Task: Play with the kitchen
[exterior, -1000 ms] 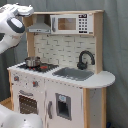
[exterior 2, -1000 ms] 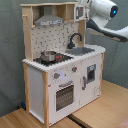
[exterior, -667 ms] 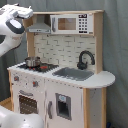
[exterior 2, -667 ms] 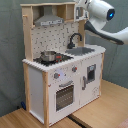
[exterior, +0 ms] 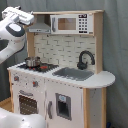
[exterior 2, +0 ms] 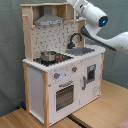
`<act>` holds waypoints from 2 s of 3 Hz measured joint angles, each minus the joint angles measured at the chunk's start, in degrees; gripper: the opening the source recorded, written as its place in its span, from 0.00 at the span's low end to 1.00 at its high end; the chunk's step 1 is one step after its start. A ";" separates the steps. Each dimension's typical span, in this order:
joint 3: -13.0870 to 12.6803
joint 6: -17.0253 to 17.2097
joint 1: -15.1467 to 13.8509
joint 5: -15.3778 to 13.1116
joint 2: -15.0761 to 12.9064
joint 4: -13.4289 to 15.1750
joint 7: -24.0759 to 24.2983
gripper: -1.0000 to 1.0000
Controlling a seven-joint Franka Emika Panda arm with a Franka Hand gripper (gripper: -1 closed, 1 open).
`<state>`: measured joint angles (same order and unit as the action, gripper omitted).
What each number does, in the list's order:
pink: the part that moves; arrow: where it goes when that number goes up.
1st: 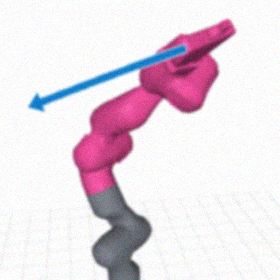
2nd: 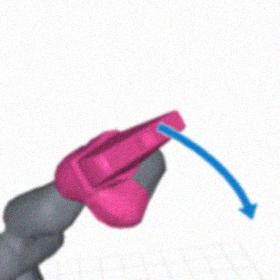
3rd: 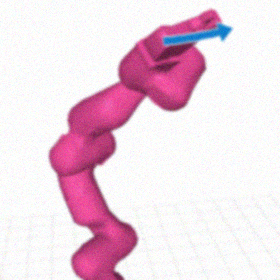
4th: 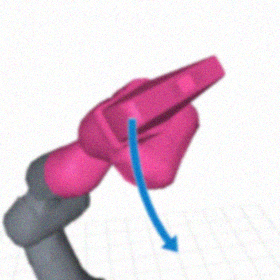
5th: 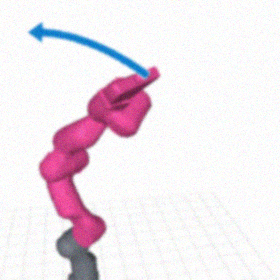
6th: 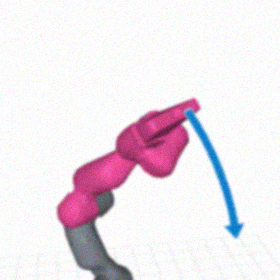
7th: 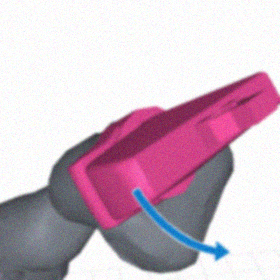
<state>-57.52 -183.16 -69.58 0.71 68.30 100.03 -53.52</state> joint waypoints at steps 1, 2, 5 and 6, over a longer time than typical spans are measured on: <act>0.59 1.02 -1.88 0.09 2.70 -0.05 5.43 1.00; 1.20 2.63 -3.43 0.12 5.18 -0.22 10.62 1.00; 2.11 12.17 -7.01 0.15 11.58 -2.66 29.08 1.00; 2.15 16.65 -7.68 0.15 12.97 -4.17 35.44 1.00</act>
<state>-55.37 -166.51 -77.26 0.86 81.28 95.86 -18.08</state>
